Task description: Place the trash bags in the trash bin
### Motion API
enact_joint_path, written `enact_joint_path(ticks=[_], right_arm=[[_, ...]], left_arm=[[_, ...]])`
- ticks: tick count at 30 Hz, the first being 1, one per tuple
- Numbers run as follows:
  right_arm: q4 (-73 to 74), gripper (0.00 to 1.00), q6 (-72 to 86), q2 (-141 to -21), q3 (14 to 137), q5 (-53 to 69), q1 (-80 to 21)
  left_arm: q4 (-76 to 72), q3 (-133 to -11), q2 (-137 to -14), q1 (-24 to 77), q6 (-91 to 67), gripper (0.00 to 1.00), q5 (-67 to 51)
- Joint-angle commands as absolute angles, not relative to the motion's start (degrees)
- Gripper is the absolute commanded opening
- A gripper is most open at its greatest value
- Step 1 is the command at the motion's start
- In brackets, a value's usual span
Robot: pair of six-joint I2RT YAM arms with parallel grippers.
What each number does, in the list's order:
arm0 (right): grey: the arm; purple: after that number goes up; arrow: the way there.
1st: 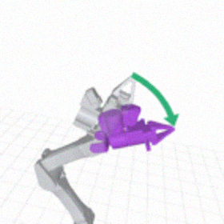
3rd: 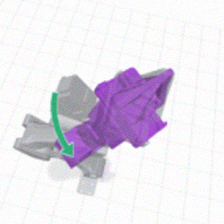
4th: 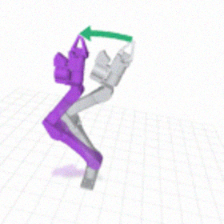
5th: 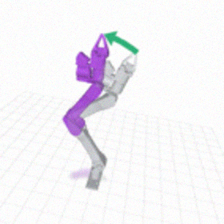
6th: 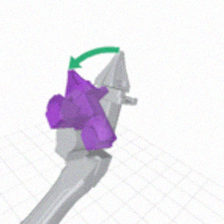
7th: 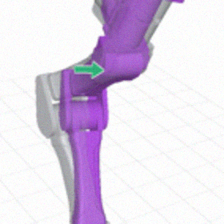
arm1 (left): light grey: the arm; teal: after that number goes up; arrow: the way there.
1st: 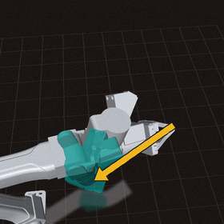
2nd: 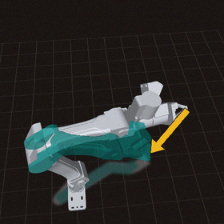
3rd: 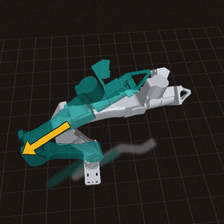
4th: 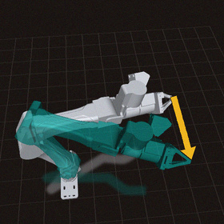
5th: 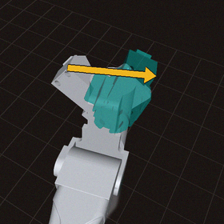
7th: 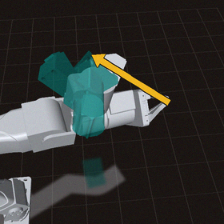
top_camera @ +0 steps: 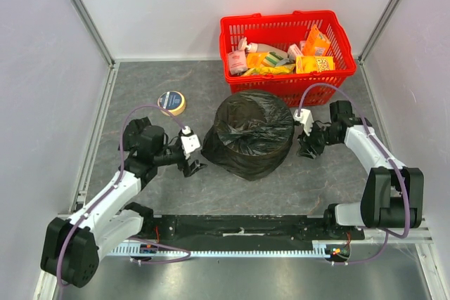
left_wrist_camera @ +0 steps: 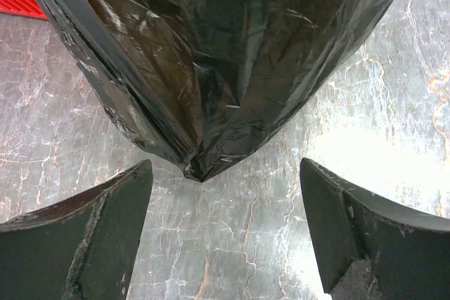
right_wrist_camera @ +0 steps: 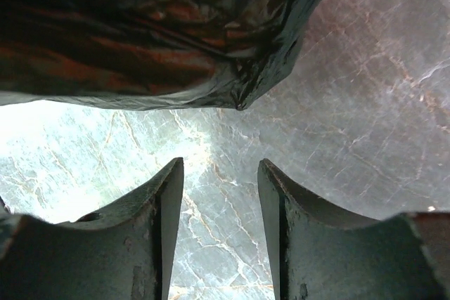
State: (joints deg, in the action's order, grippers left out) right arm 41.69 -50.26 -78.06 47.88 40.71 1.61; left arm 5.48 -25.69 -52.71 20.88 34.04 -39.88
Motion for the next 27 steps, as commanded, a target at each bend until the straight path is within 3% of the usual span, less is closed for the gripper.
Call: enact_joint_path(ticks=[1,10,17,19,21,27], right_arm=[[44.8,0.56,-52.3,-76.6,52.7,43.7,1.6],[54.8,0.84,-63.9,-81.2,60.6,51.5,1.6],[58.6,0.89,-68.1,-84.8,63.5,60.6,1.4],[60.5,0.85,-70.0,-86.0,64.4,62.4,1.4],[62.5,0.75,-71.6,-87.7,65.6,63.9,1.2],[68.3,0.22,-76.2,-92.1,67.3,65.5,1.1]], left_arm=[[2.2,-29.8,-54.2,19.4,29.9,0.91,-43.3],[3.2,-36.7,-64.8,19.2,33.2,0.95,-52.6],[0.8,-39.5,-72.7,19.3,31.1,0.96,-60.2],[0.4,-39.6,-73.6,19.5,30.8,0.96,-61.3],[0.4,-39.5,-74.3,19.6,30.2,0.91,-61.8],[-1.1,-40.0,-76.2,19.7,29.5,0.49,-62.2]])
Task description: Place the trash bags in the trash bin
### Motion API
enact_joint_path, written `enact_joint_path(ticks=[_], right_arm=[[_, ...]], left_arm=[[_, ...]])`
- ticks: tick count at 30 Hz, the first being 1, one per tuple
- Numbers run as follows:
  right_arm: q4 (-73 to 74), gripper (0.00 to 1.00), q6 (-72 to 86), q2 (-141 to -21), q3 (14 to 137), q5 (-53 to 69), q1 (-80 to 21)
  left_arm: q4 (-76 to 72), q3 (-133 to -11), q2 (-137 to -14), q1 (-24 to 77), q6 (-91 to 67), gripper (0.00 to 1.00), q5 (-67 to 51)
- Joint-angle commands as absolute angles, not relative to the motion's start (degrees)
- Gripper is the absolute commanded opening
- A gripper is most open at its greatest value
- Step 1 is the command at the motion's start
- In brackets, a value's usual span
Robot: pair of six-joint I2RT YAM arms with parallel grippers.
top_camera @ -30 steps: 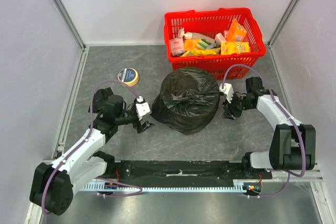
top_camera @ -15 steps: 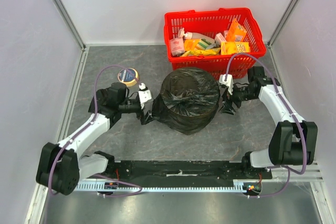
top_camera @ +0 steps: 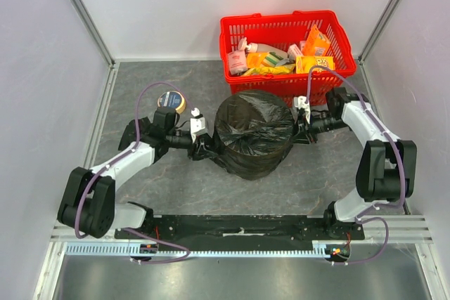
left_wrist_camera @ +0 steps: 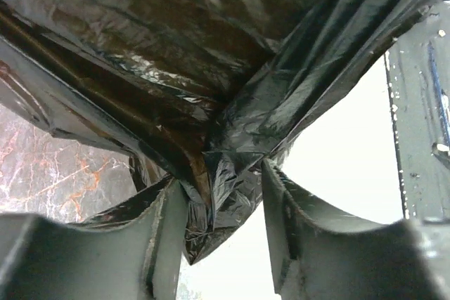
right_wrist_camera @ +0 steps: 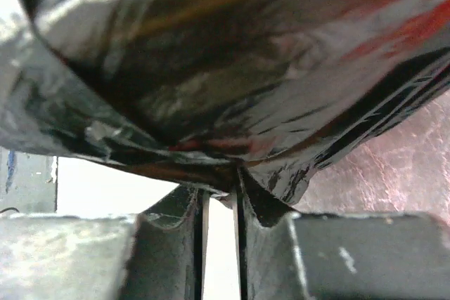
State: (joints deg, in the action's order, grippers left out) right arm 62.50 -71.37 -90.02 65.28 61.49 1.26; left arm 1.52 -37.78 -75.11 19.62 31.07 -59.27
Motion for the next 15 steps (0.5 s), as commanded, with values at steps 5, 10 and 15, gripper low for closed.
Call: enact_joint_path(ticks=[5,10,15], right_arm=[[68.6,0.00,-76.7,-93.3,66.8,65.5,1.1],[68.4,0.00,-76.9,-94.3,66.4,64.0,2.0],[67.9,0.00,-77.2,-95.3,65.0,62.8,4.1]], left_arm=[[-1.3,-40.3,-77.6,19.6,29.0,0.02,-60.9],[-2.3,-40.3,-77.7,19.7,27.2,0.02,-57.7],[3.8,-43.3,-80.1,19.7,26.1,0.02,-53.4]])
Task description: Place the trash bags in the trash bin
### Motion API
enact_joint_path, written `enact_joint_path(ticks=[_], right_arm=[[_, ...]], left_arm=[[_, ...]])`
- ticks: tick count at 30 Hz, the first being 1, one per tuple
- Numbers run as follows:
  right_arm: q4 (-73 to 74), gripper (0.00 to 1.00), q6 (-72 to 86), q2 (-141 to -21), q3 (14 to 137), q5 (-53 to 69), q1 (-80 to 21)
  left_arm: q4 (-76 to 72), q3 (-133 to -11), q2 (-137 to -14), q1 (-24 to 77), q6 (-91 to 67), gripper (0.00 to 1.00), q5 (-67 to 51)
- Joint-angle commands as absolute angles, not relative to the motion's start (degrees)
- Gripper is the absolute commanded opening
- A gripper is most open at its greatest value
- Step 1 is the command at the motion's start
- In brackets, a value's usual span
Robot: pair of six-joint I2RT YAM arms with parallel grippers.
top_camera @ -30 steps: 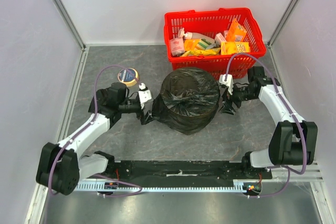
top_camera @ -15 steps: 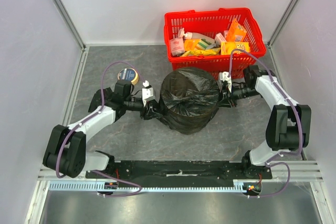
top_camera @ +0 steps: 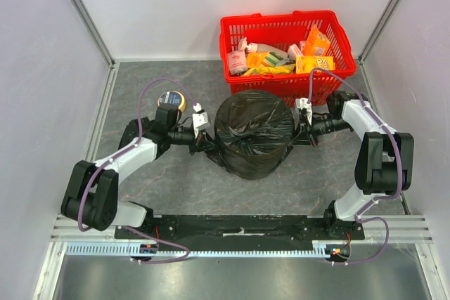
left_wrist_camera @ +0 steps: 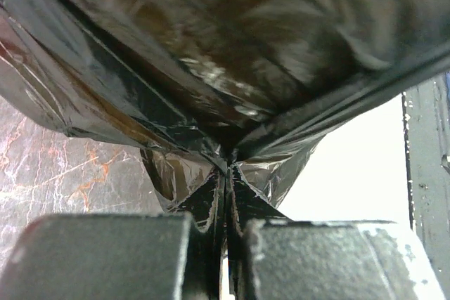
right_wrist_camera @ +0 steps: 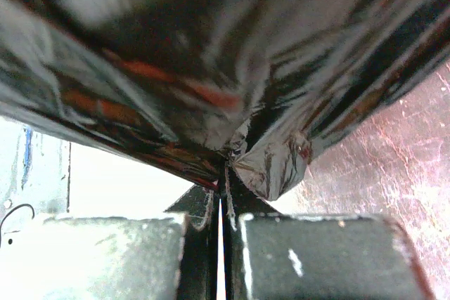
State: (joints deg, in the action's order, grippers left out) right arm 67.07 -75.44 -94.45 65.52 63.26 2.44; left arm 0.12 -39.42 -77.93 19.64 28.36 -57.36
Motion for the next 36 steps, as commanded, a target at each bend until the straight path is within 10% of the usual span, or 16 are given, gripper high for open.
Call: enact_joint_path(ticks=[1,36], right_arm=[[67.7,0.00,-77.2,-95.4,64.6,62.8,4.7],[55.9,0.00,-70.5,-90.4,53.5,54.0,6.6]], left_arm=[[6.7,-44.7,-80.5,19.6,26.5,0.02,-52.9],[18.1,-43.3,-87.7,20.4,23.7,0.02,-38.1]])
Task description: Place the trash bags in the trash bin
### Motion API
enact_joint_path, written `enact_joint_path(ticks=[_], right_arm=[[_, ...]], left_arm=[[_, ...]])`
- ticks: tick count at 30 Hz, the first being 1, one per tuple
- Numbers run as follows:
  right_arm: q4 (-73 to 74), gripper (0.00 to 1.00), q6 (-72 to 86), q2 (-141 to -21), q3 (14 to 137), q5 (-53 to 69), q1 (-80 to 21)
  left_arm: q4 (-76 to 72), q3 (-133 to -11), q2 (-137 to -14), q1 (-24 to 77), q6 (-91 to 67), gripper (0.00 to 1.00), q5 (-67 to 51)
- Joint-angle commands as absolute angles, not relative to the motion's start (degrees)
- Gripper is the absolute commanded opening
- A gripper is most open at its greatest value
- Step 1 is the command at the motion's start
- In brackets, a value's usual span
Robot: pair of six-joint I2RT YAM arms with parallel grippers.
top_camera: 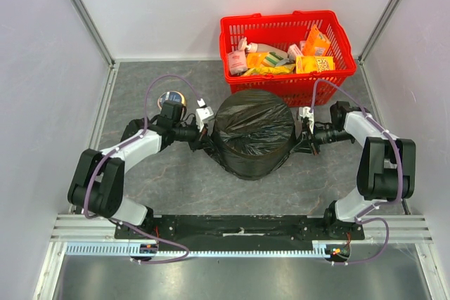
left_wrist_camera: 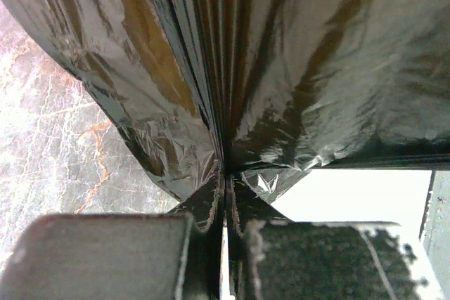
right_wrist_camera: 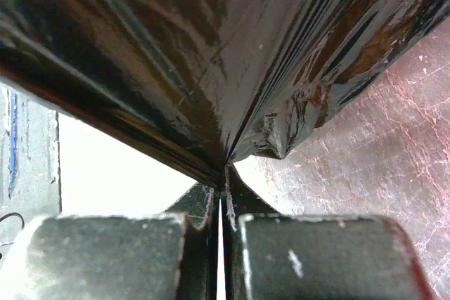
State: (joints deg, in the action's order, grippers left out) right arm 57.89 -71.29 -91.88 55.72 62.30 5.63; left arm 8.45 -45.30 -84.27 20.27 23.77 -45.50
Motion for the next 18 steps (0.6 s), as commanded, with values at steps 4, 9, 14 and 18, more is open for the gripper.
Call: enact_joint_path(ticks=[4,9,14,18], right_arm=[[55.5,0.00,-70.4,-90.2,53.3,53.3,7.7],[55.3,0.00,-70.4,-90.1,53.5,53.2,9.2],[54.1,0.00,-70.0,-90.1,52.8,52.1,9.8],[53.5,0.00,-70.1,-89.5,51.5,51.2,9.8]], left_arm=[[18.4,-42.4,-88.2,20.3,24.4,0.02,-36.8],[18.5,-41.8,-88.1,20.4,25.1,0.02,-35.6],[19.2,-42.6,-89.2,20.2,24.9,0.02,-34.1],[19.3,-43.2,-90.2,20.3,24.8,0.02,-33.8]])
